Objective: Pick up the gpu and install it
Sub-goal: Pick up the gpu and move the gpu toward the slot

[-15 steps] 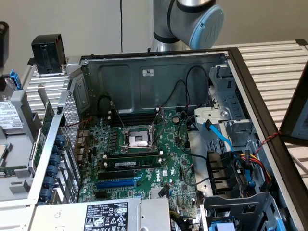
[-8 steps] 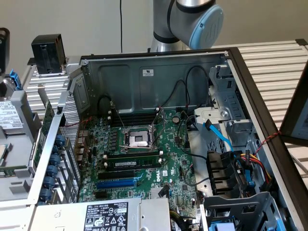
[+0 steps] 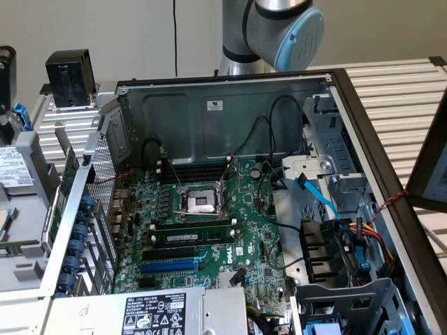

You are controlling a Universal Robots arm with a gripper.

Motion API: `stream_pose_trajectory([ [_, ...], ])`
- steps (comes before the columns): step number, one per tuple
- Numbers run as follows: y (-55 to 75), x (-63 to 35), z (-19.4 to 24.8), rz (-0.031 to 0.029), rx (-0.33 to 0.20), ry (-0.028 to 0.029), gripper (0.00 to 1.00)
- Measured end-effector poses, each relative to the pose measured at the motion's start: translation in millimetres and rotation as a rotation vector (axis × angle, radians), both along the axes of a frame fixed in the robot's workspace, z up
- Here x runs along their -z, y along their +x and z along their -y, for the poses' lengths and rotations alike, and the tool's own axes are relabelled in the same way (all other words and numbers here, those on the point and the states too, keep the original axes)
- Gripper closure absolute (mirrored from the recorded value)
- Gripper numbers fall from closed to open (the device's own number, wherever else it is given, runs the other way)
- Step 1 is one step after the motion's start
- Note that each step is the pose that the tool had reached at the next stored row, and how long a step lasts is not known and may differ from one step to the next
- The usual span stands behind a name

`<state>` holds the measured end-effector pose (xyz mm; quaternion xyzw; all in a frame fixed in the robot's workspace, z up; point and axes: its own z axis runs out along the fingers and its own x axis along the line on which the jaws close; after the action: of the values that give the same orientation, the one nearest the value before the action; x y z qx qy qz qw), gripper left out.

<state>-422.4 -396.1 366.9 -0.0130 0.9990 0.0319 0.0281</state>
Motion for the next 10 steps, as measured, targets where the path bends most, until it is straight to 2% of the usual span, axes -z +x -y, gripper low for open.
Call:
stream_pose_trajectory([
  [1, -0.1, 0.6, 0.1, 0.0006, 0.003, 0.0074, 0.64],
  [3, -0.1, 1.3, 0.0, 0.0031, 0.014, 0.0287, 0.64],
  [5, 0.0, 2.5, 0.0, 0.0049, 0.026, 0.0458, 0.64],
  [10, -0.6, 11.4, 0.1, 0.0054, 0.051, 0.0469, 0.64],
])
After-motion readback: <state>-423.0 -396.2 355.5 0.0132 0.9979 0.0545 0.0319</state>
